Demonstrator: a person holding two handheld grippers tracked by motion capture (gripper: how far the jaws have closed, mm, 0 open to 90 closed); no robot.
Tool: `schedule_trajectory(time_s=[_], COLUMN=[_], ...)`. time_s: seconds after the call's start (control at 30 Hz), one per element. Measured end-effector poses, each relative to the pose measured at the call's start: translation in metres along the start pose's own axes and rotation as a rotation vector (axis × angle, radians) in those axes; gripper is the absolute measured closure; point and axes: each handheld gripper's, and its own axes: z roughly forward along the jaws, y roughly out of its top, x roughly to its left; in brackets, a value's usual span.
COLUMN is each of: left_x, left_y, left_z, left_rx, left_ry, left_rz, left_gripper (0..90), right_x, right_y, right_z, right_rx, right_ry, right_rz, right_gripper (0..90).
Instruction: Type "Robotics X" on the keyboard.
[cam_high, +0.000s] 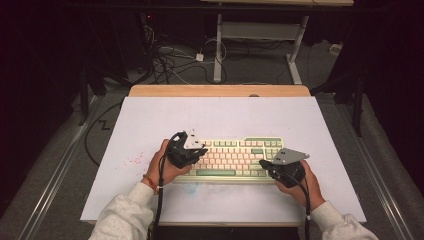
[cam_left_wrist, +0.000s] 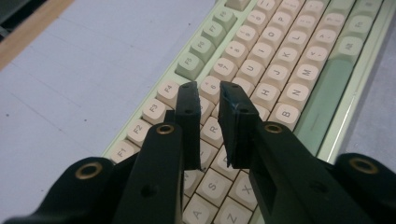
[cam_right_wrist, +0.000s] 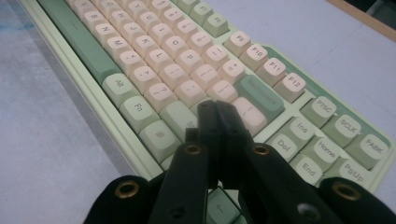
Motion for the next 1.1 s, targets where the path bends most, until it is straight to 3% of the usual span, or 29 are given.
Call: schedule_trajectory(time_s=[0.03,0.07,0.13,0.17,0.37,0.47,0.7,0.73,1.1], left_x=[-0.001,-0.003,-0.003,-0.004,-0.005,-0.006,-0.010,-0.012,-0.022], left_y=[-0.002,-0.005,-0.007,-0.012,-0.028,-0.040,-0.064,-0.069,-0.099], left_z=[-0.004,-0.011,-0.013,-0.019,-0.030,-0.035,-0.044,-0.046,-0.055], left_rx=[-0.022,-0.035,-0.043,-0.064,-0.098,-0.107,-0.135,-0.129,-0.097], left_ry=[-0.002,0.032,0.043,0.084,0.136,0.169,0.200,0.217,0.231], left_rz=[0.014,0.027,0.030,0.031,0.009,0.002,-0.025,-0.035,-0.063], left_gripper=[73.3,69.5,65.7,56.6,30.9,23.3,20.6,20.1,20.2], right_x=[0.000,-0.001,-0.001,-0.002,-0.004,-0.004,-0.004,-0.004,0.001], right_y=[0.000,0.001,0.001,0.001,0.003,0.005,0.010,0.011,0.030], right_z=[-0.002,-0.003,-0.005,-0.007,-0.012,-0.011,-0.010,-0.009,0.009], right_rx=[-0.006,-0.010,-0.013,-0.020,-0.035,-0.034,-0.039,-0.039,-0.033], right_ry=[0.000,-0.002,-0.003,-0.005,-0.005,0.000,0.007,0.012,0.042], right_rz=[0.004,0.004,0.005,0.008,0.016,0.011,0.012,0.011,-0.013], right_gripper=[90.0,90.0,90.0,90.0,90.0,90.0,90.0,90.0,90.0])
